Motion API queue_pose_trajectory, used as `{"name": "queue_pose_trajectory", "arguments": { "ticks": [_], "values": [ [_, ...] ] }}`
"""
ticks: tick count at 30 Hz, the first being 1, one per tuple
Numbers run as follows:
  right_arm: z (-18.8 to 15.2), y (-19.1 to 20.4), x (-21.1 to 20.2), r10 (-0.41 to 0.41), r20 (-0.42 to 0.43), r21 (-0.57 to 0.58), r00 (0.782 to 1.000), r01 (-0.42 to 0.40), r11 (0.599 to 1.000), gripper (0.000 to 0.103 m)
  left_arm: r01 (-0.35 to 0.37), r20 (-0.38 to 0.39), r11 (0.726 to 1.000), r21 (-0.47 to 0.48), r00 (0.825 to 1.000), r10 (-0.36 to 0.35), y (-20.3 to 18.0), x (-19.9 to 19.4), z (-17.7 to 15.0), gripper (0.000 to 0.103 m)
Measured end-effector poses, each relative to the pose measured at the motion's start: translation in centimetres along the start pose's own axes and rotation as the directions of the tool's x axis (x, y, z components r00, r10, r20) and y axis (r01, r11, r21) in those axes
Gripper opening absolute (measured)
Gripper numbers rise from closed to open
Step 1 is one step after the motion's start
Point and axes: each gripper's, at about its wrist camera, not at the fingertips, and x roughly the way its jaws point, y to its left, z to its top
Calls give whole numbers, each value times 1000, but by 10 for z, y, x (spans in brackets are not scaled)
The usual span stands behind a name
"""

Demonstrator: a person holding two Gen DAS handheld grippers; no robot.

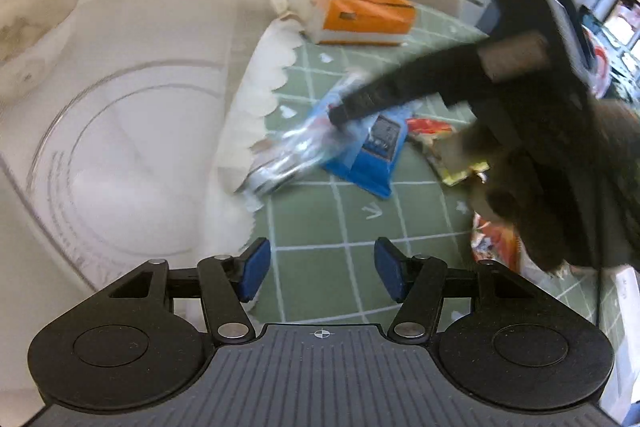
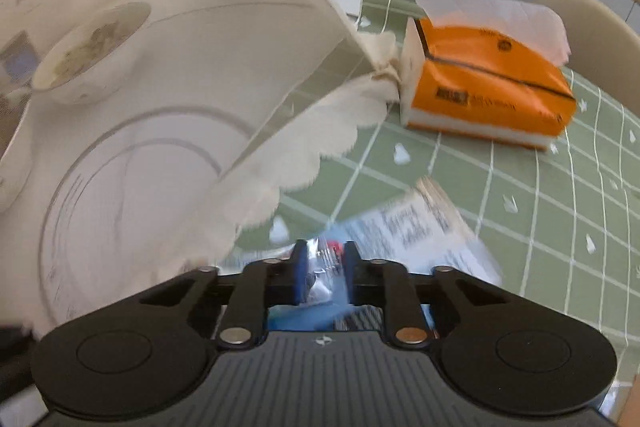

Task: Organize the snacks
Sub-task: 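Move both tools back over the snack pile toward the clear wrapped packs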

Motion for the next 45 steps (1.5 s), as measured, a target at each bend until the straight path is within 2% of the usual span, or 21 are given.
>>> {"name": "queue_pose_trajectory", "arguments": {
  "ticks": [4,7,11,12,16,23,26,31,34,38,41,43,45],
  "values": [
    [-27,-12,-19,33,-36,13,999,-33,999,9,11,34,999,37,999,-12,-7,3,7,63],
    [-45,-25,-30,17,-52,32,999,-15,999,9,13,83,1000,-1,996,-13,-5,8,19,63],
    [-60,-54,-45,23,-24,159,999,-19,987,10,-45,135,999,-9,990,46,-6,28,43,63],
    [-62,-62,-47,25,-15,204,1000,-21,979,14,-54,143,999,1,988,54,-7,35,50,63],
    [-72,-79,-55,40,12,333,999,-41,942,35,-73,93,991,109,994,63,-14,64,68,61],
    [-113,-68,-85,-34,78,359,996,4,933,38,-60,52,996,65,997,57,-17,105,102,60],
    [-142,-60,-100,-59,85,344,995,26,938,39,-9,22,999,43,1000,8,-16,117,109,60],
    [-182,-50,-123,-121,105,306,987,83,948,47,108,-59,993,57,993,-105,-24,105,91,50],
    [-198,-47,-128,-116,113,325,987,73,943,48,178,-107,982,57,979,-171,-32,92,68,48],
    [-208,-43,-126,-95,130,389,987,37,920,49,221,-155,973,71,966,-208,-40,77,42,48],
    [-209,-37,-122,-131,133,408,982,66,910,50,284,-194,957,64,944,-267,-42,58,25,43],
    [-212,-31,-122,-163,140,410,977,93,907,51,268,-162,958,102,955,-250,-42,35,13,43],
    [-217,-28,-123,-183,151,410,971,107,906,54,190,-117,972,137,978,-174,-41,14,4,43]
  ]
}}
